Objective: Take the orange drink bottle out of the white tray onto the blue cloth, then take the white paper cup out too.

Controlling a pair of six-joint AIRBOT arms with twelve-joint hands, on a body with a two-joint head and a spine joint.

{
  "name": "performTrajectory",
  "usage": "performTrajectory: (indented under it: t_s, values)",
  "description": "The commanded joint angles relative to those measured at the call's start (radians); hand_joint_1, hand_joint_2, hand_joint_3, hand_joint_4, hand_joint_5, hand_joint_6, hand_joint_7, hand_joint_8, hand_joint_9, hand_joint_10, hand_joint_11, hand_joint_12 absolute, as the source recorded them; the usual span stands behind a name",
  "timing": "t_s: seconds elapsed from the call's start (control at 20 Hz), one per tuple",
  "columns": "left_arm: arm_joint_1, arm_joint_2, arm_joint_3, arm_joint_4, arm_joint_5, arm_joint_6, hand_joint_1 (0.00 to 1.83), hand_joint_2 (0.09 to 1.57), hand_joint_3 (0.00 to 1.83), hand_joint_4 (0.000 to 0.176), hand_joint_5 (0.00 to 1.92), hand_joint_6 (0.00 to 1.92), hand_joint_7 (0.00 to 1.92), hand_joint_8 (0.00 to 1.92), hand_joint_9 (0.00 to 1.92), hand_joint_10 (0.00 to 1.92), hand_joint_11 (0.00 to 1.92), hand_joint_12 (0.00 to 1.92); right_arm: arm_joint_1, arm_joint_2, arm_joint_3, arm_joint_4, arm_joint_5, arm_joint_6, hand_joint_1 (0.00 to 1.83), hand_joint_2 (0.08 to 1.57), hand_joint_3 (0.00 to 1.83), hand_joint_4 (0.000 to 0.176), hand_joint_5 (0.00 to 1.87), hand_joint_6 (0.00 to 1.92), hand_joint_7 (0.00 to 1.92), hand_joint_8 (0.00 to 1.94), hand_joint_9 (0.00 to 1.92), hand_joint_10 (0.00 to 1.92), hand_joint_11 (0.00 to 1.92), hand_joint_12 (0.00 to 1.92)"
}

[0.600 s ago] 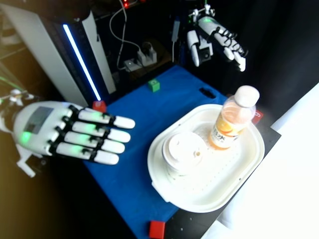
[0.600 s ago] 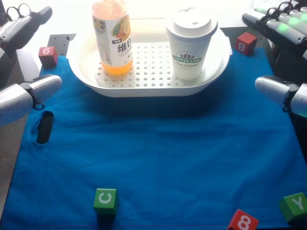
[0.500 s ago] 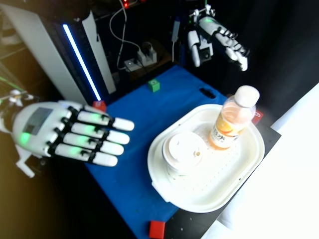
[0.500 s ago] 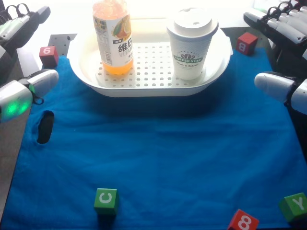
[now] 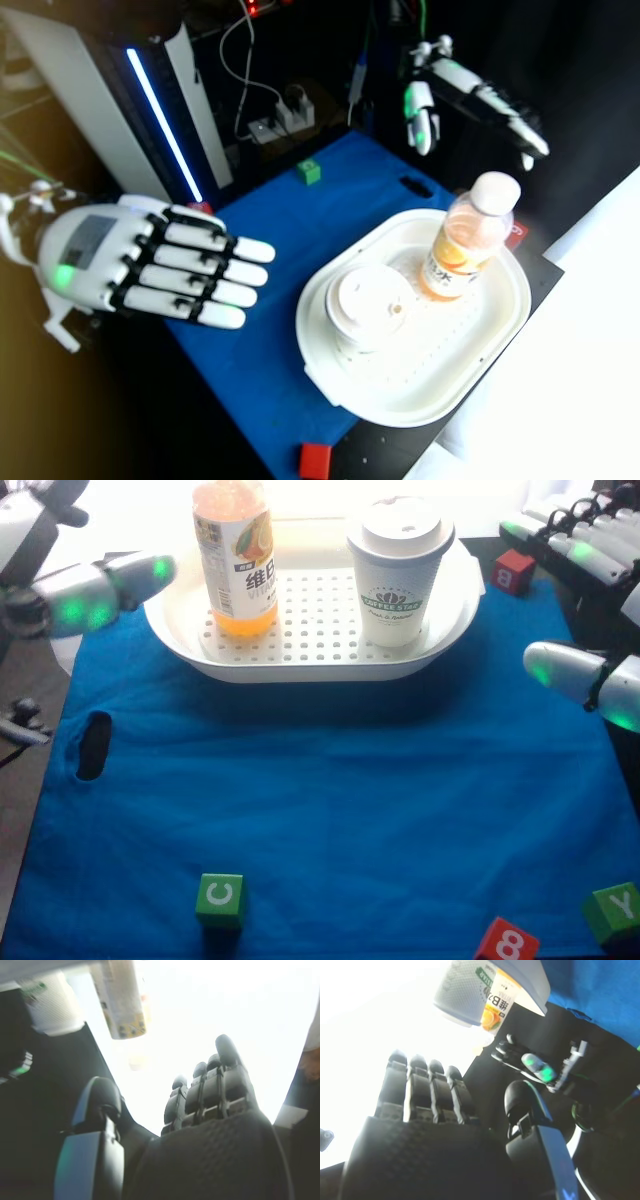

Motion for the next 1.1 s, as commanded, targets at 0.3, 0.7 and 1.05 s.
performTrajectory:
  t_s: [0.3,0.7,1.05]
  values:
    - [-0.180,-0.134,0.183,0.021,0.176,-0.021,0.63,0.85,0.00,0.176,0.00,0.00,0.00,0.00,0.00,0.00,0.00,0.20,-0.009,-0.008,0.002,0.008,0.122,0.001,0.12,1.44,0.00,0.000,0.00,0.00,0.00,0.00,0.00,0.00,0.00,0.00]
    - [-0.224,-0.266,0.339,0.085,0.328,-0.156,0.84,0.96,0.00,0.035,0.24,0.08,0.52,0.45,0.34,0.95,0.01,1.82,-0.025,-0.008,0.000,0.020,0.122,0.001,0.09,1.46,0.01,0.000,0.00,0.00,0.00,0.00,0.00,0.00,0.00,0.00]
    - [-0.214,-0.236,0.297,0.113,0.267,-0.158,1.03,1.16,0.00,0.036,0.88,1.17,1.04,1.06,1.07,1.29,0.95,1.62,-0.045,-0.008,-0.004,0.032,0.122,0.003,0.19,1.48,0.00,0.000,0.00,0.00,0.00,0.00,0.00,0.00,0.00,0.00]
